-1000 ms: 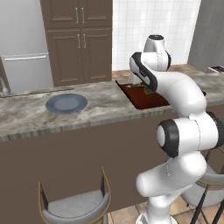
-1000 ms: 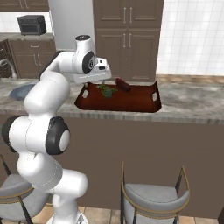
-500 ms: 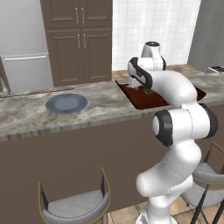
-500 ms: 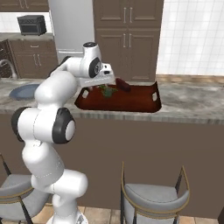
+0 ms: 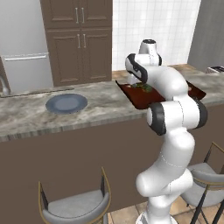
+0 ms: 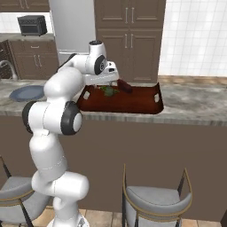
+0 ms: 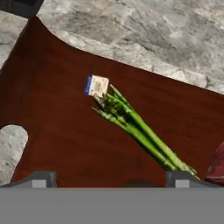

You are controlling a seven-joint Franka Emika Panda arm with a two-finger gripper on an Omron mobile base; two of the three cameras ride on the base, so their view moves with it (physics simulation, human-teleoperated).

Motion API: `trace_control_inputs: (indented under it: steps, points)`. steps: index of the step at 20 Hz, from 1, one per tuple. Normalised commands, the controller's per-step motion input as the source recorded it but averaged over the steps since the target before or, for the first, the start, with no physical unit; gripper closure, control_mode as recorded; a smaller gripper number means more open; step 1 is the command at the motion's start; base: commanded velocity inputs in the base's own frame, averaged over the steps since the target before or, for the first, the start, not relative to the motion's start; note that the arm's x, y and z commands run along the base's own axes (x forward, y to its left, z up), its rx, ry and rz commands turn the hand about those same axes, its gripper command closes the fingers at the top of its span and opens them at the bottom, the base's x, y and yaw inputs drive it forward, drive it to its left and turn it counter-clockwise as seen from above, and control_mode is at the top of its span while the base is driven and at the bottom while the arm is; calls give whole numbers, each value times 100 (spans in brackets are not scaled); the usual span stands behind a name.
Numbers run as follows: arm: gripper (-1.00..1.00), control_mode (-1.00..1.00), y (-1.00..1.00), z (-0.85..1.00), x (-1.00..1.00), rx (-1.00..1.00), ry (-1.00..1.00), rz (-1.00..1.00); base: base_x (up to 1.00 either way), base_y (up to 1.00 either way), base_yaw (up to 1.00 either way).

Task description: Create a steak meal by picking up the steak and asparagus from the tray and placing them on the plate. Leave the bell pepper on the tray.

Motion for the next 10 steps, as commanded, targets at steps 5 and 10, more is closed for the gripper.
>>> trace_control_inputs:
  steps: [5,10]
  points:
    - [-100,-100,-11,-12,37,0,1,4,0,0,0]
    - [-100,-100,-3,-13,29,0,0,7,0,0,0]
